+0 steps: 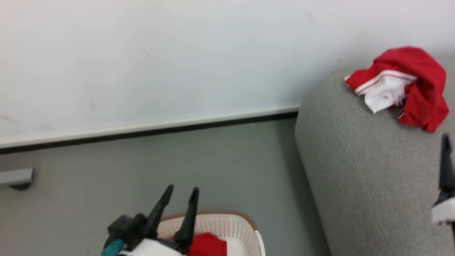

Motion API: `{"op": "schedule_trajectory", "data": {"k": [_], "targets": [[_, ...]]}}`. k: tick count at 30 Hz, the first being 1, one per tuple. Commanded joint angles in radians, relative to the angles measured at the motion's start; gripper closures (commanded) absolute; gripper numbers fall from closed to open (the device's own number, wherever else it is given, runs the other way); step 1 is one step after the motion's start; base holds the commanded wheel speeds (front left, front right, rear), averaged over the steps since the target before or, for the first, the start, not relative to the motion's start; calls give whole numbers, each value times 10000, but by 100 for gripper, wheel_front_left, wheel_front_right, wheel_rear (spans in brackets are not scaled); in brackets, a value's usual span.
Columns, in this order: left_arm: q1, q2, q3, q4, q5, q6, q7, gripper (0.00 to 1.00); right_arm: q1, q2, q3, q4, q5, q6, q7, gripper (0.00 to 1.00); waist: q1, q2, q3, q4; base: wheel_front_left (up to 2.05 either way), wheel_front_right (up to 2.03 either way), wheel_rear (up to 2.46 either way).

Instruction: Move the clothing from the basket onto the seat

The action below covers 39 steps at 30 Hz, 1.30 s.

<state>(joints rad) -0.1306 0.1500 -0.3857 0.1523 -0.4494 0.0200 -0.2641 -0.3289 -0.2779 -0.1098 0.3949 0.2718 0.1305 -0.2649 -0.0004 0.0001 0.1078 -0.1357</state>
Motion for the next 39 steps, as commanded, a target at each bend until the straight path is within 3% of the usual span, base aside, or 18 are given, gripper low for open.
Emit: {"op": "schedule_trajectory", "data": {"k": [1,7,15,23,39], "targets": [[296,126,156,-8,91,25,-2,0,440,163,-64,-217,-153,6,10,0,4,-1,-632,231,0,0,0],[1276,256,1003,-33,404,86,-3,0,2181,1216,-142,-1275,-226,6,68,0,4,-1,-1331,469,0,0,0],[2153,280,1996,-65,979,26,-3,0,3682,1963,449,-1747,-439,6,105,0,4,-1,-1826,784,0,0,0],[2657,71,2774,43,1332,-209,-4,0,4211,2218,1007,-1432,-733,6,86,0,4,-1,-2127,1009,0,0,0],[2585,-411,3351,301,1812,-748,-5,0,4175,2277,1231,-1212,-507,6,33,0,4,-1,-2128,1028,0,0,0]]}}
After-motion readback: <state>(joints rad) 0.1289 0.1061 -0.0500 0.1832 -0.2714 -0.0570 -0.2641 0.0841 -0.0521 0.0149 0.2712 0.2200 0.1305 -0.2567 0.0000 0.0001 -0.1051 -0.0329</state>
